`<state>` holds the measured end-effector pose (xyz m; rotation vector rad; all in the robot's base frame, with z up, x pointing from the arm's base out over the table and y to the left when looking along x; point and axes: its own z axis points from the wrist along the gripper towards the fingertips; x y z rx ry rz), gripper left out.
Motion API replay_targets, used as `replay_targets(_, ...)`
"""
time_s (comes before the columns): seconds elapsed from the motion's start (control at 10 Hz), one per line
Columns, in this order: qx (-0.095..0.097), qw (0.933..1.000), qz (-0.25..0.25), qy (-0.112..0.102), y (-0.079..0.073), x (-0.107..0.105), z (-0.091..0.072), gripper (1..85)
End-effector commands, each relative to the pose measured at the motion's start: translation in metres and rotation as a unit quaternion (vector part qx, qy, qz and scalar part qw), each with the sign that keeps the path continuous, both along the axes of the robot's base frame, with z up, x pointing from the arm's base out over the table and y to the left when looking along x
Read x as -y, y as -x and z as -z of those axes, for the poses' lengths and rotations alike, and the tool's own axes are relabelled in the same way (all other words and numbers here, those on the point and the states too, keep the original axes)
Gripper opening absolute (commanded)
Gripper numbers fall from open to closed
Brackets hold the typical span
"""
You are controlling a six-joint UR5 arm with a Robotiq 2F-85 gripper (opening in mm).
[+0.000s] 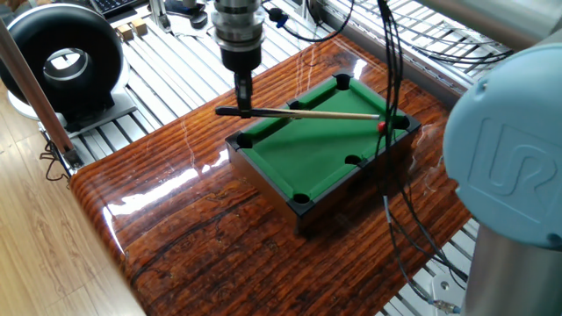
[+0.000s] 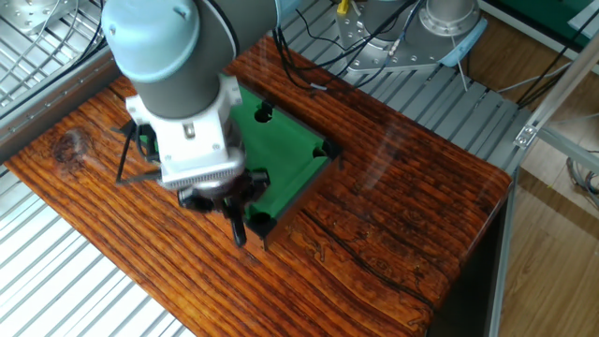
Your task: Hit the pool ball
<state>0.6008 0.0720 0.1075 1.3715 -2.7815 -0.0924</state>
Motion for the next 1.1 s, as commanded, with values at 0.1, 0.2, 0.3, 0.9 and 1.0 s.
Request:
replay_targets(0.1, 0.000, 0.9998, 0.013, -0.015, -0.015, -0.027, -0.009, 1.0)
replay_targets(0.2, -0.001, 0.9996, 0.015, -0.022, -0.017, -0.034, -0.011, 1.0)
replay_targets(0.3, 0.000, 0.9997, 0.012, -0.020, -0.017, -0.032, -0.010, 1.0)
replay_targets(0.9, -0.015, 0.9991, -0.026, -0.030, 0.018, -0.006, 0.007, 1.0)
replay_targets(1.0, -0.019, 0.9991, -0.027, -0.028, 0.023, 0.000, 0.006, 1.0)
